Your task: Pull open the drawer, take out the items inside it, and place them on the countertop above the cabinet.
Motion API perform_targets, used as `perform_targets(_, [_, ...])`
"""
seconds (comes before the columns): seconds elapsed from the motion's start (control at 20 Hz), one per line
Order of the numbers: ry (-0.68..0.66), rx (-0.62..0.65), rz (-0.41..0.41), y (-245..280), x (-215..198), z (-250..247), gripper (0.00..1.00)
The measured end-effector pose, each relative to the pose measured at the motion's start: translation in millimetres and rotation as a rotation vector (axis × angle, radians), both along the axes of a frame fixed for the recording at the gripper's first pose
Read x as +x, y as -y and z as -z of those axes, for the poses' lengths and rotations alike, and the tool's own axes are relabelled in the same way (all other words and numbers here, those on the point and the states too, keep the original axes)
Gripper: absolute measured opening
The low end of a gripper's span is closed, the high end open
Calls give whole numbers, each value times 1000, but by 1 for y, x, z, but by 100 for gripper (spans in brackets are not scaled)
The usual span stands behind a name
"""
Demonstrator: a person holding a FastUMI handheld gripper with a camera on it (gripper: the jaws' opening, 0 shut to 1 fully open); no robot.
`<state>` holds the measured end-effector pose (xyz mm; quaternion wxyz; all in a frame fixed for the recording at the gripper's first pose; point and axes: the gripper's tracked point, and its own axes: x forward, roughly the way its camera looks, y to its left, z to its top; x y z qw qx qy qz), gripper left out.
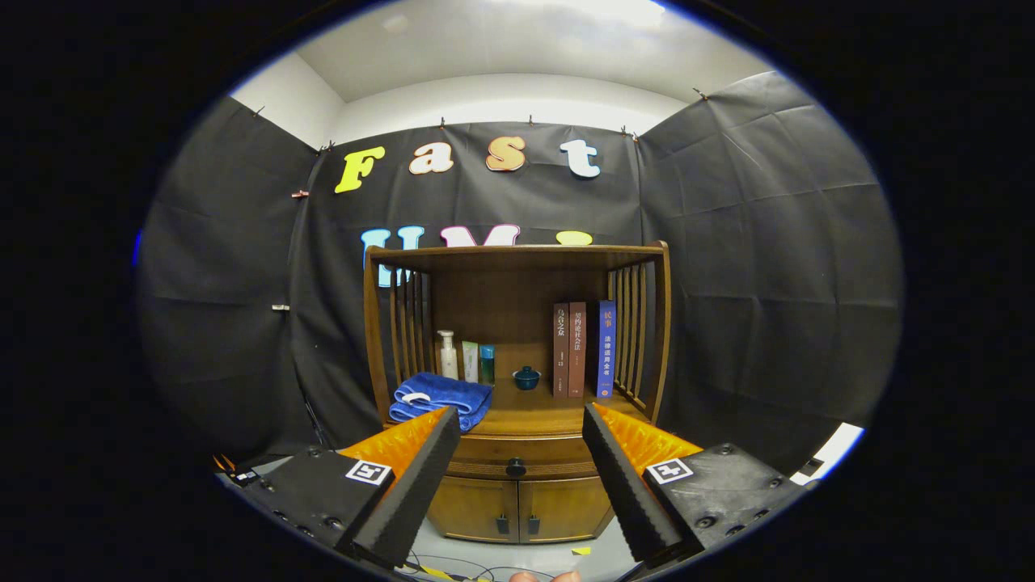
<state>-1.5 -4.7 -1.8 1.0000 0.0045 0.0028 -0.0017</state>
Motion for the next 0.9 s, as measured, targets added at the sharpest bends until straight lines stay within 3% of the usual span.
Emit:
perform_targets(0.45, [-5, -10, 9, 1, 11, 18, 99])
perform_targets(0.9, [-20, -10, -12, -12, 83, 110, 99])
